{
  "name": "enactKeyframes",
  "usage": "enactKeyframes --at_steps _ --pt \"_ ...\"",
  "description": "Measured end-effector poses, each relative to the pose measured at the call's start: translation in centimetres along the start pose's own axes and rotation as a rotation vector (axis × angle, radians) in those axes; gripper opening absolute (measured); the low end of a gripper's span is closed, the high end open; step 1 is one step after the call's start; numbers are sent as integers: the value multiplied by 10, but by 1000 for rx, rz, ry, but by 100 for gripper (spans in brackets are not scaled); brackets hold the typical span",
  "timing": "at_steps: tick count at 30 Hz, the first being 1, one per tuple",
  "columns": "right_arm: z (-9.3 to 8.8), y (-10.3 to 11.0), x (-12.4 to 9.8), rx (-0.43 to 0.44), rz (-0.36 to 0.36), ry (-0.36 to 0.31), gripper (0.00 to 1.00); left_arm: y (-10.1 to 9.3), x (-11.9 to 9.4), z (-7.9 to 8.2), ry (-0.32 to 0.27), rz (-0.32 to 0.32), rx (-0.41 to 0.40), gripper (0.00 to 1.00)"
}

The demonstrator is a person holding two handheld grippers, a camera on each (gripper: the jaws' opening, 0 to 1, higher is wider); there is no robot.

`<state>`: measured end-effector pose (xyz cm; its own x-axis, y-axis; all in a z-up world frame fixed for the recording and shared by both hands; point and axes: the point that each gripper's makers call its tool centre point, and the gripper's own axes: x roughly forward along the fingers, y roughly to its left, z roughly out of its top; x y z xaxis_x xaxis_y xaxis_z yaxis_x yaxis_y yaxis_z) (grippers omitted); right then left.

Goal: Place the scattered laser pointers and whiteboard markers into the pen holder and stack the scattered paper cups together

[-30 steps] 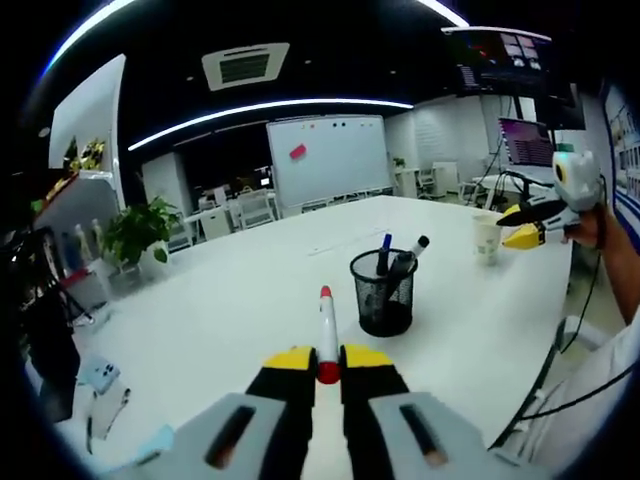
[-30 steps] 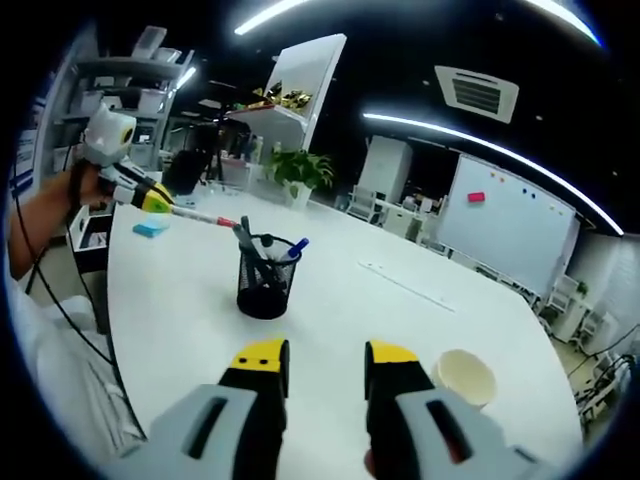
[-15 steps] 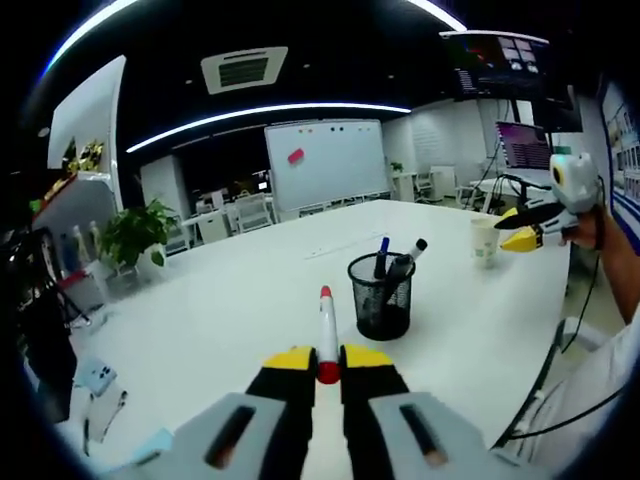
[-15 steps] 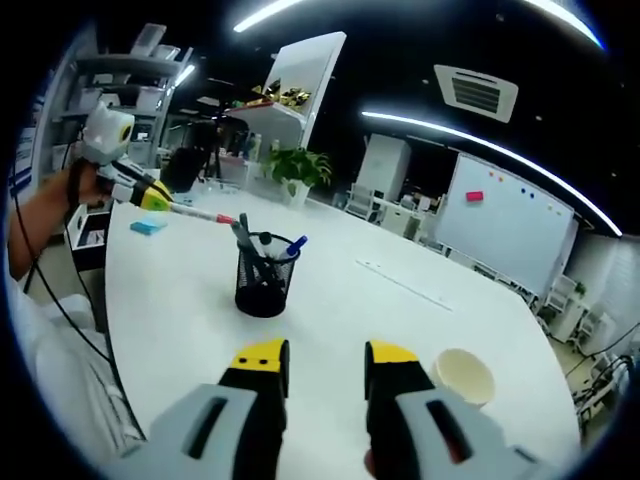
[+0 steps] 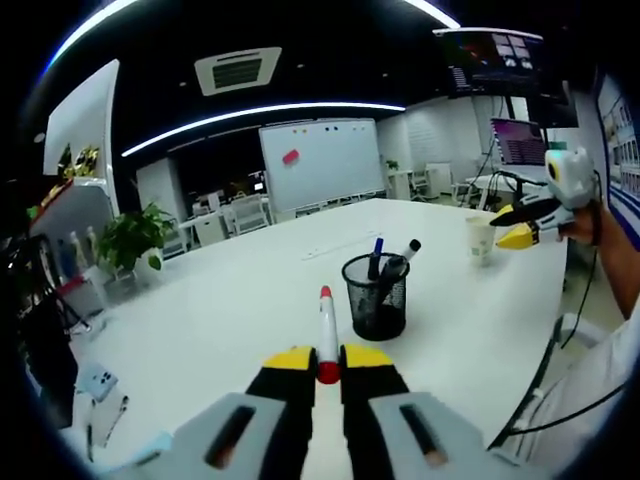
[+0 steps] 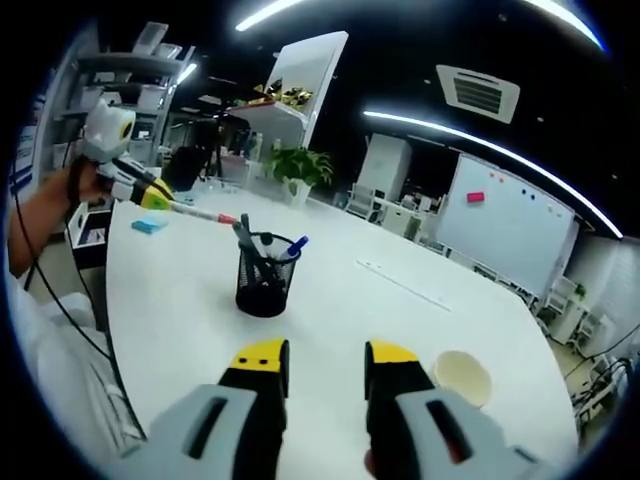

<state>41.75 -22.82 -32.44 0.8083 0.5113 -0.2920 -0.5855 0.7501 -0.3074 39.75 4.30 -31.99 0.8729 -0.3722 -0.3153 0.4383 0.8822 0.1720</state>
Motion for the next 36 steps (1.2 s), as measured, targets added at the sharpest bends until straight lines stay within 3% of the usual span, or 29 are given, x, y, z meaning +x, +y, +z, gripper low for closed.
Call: enactKeyframes --at_steps 12,36 --pt "5 4 1 -15 14 -1 30 -1 -3 2 -3 0 5 10" --pt "1 1 -1 -3 1 0 30 -25 6 37 -90 -65 41 10"
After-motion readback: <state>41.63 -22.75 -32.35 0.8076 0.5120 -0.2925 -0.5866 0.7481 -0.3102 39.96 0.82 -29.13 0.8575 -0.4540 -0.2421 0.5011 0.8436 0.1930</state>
